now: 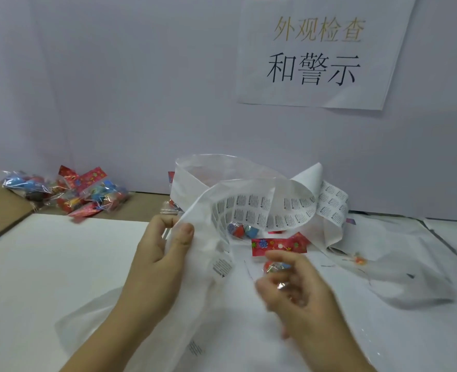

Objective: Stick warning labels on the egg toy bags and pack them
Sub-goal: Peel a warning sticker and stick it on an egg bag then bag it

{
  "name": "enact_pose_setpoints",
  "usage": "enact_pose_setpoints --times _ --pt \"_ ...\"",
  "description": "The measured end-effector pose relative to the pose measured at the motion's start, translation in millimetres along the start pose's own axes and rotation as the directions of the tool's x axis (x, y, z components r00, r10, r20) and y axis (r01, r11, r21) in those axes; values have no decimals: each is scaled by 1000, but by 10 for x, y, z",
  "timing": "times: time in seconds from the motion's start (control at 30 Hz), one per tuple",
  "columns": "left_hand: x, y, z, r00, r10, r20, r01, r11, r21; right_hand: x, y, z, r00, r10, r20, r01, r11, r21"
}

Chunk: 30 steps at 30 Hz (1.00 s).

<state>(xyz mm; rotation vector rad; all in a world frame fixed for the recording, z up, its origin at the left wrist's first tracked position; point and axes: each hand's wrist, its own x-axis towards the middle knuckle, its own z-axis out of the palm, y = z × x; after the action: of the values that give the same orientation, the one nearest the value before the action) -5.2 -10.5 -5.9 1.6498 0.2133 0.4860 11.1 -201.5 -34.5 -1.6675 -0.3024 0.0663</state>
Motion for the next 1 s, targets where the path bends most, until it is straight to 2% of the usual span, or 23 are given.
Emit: enact_pose_setpoints --times 0.07,0.1,0.17,0.27,0.37,0.47,0.53,0.63,0.83,0.9,1.0 --pt "-102 20 85 999 37 -27 -39 997 -64 -71 11 204 979 125 163 -153 973 171" --pt "-144 19 118 999 39 -29 -41 994 -97 -81 35 255 973 137 186 -180 954 240" --pt "-198 20 163 999 14 32 -10 992 -124 -70 58 262 989 99 111 -132 930 344" --pt "-164 25 140 968 -84 235 97 994 -46 -46 74 192 1000 8 -24 0 948 319" --pt "-104 38 89 864 -243 441 263 965 16 -67 98 212 998 -55 5 52 972 230" --pt "-68 48 29 805 -292 517 357 934 -29 -87 136 237 996 -90 -27 93 987 129" --pt "-68 42 24 823 -284 493 358 932 -60 -88 167 200 980 -182 -76 178 982 -62" --pt "-130 21 100 896 -234 378 248 969 12 -94 170 144 957 -289 -8 267 894 -361" --pt "-205 -19 189 939 -168 300 165 986 36 -104 153 176 984 -178 18 163 851 -499" --pt "-197 -36 188 937 -183 299 186 982 22 -112 154 168 983 -179 36 166 790 -591" --pt "-205 -39 206 920 -213 329 225 974 3 -108 142 175 984 -165 60 166 754 -635"
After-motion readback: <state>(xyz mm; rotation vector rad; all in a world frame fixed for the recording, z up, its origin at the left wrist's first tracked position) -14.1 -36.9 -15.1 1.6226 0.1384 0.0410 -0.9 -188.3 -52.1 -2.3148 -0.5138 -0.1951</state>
